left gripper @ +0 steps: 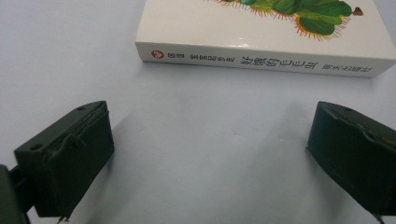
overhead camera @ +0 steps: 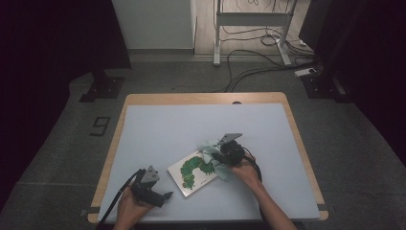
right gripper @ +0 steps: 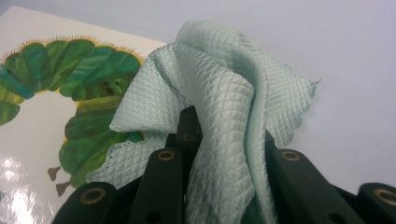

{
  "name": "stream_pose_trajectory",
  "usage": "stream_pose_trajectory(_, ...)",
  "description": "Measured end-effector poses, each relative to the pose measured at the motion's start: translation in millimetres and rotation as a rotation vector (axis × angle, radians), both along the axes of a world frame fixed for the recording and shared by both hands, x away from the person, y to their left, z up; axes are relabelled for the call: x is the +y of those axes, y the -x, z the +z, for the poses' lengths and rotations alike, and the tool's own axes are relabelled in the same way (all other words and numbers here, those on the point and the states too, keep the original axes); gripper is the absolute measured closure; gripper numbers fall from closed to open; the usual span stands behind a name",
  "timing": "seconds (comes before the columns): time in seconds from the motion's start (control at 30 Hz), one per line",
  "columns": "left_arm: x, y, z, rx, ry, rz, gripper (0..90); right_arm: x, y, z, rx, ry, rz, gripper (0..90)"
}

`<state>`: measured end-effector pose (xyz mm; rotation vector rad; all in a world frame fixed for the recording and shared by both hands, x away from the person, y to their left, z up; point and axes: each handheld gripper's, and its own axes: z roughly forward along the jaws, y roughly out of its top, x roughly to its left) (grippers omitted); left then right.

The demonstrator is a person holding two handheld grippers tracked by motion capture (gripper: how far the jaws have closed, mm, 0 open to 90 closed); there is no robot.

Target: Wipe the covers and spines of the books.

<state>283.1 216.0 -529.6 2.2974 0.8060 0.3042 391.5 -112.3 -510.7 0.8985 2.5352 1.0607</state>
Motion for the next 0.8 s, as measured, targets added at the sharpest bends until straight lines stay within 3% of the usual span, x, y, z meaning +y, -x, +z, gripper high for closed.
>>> stream_pose_trajectory(0.43,0.0,0.0,0.0,0.000,0.000,0.000,0.0,-13.3,18.9,-0.2,-0.001,-0.001,0.005,72.6)
stream_pose_trajectory(0.6,0.0,0.0,0.0,0.000,0.000,0.000,0.0,-3.5,27.1,1.3,-0.013,0.017,0.033,72.8)
stream_pose_trajectory(0.8,0.0,0.0,-0.1,0.000,0.000,0.000,0.0,13.5,34.5,1.7,0.006,-0.003,0.085,72.8)
